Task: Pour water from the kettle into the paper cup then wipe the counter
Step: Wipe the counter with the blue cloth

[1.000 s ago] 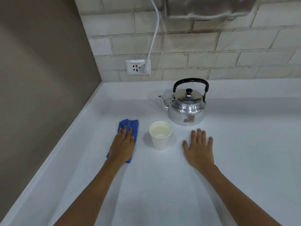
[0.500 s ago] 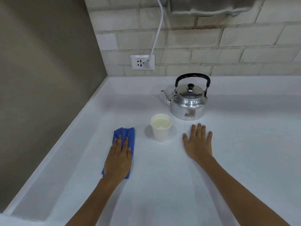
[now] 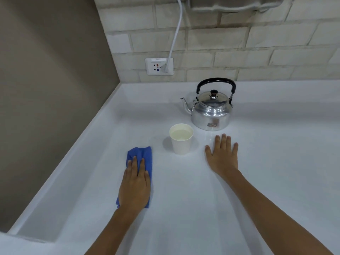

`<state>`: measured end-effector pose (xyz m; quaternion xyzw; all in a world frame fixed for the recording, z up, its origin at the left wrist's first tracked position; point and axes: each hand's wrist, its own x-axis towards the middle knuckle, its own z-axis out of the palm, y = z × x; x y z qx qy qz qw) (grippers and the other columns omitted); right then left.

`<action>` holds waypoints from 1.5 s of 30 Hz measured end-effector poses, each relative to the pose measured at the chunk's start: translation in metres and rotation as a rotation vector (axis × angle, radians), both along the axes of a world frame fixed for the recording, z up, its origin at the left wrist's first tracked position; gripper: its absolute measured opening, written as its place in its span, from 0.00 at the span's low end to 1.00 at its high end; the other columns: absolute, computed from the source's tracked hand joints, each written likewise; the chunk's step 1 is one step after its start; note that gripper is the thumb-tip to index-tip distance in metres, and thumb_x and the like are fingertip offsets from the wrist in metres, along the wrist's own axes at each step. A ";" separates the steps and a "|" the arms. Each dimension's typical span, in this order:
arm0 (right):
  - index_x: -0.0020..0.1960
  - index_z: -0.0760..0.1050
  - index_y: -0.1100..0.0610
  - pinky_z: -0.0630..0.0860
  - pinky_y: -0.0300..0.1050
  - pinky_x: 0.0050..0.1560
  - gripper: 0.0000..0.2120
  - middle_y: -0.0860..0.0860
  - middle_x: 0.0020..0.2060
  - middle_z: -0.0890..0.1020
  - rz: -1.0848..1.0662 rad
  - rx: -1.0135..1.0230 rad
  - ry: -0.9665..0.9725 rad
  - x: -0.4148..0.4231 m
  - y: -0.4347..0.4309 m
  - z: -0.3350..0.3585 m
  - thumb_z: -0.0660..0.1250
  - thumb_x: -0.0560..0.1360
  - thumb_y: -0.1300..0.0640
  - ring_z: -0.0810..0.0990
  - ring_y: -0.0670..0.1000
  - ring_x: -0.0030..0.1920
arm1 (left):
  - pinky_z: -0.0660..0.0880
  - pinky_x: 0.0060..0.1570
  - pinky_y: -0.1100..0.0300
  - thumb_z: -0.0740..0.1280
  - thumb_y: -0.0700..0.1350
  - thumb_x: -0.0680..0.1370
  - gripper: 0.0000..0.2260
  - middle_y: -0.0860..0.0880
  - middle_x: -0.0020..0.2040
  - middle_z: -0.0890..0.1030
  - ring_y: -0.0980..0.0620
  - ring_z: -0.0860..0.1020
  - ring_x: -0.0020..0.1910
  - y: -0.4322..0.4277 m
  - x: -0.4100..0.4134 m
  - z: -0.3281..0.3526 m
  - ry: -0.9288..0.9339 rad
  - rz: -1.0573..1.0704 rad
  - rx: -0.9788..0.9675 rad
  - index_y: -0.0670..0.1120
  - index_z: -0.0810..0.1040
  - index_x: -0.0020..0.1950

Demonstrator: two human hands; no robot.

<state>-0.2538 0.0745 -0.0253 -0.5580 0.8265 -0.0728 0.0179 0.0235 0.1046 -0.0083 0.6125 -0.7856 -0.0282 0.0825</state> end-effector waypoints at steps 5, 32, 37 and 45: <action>0.73 0.45 0.62 0.47 0.62 0.73 0.31 0.61 0.75 0.52 -0.010 0.000 0.023 0.001 -0.001 -0.003 0.43 0.78 0.43 0.48 0.59 0.74 | 0.67 0.62 0.51 0.52 0.44 0.73 0.22 0.37 0.61 0.77 0.39 0.77 0.59 0.046 -0.054 0.003 -0.089 -0.166 -0.006 0.37 0.77 0.59; 0.61 0.73 0.62 0.48 0.51 0.67 0.27 0.59 0.64 0.72 0.180 -0.105 0.116 0.084 0.115 0.021 0.51 0.66 0.55 0.67 0.63 0.67 | 0.48 0.74 0.53 0.47 0.50 0.81 0.25 0.43 0.77 0.48 0.47 0.47 0.76 -0.056 0.007 -0.020 0.040 0.051 0.021 0.42 0.45 0.75; 0.66 0.65 0.69 0.66 0.65 0.64 0.28 0.69 0.67 0.66 -0.007 -0.047 0.020 -0.002 0.061 0.029 0.45 0.71 0.56 0.66 0.71 0.65 | 0.47 0.74 0.53 0.46 0.50 0.81 0.25 0.44 0.77 0.47 0.48 0.46 0.76 -0.055 0.004 -0.018 0.060 0.065 0.029 0.42 0.44 0.75; 0.67 0.65 0.67 0.64 0.56 0.69 0.25 0.63 0.70 0.63 0.345 -0.063 0.128 0.039 0.025 0.023 0.57 0.74 0.55 0.63 0.65 0.70 | 0.46 0.75 0.53 0.44 0.50 0.81 0.25 0.44 0.77 0.45 0.47 0.45 0.76 -0.057 0.004 -0.022 0.034 0.057 0.027 0.42 0.42 0.74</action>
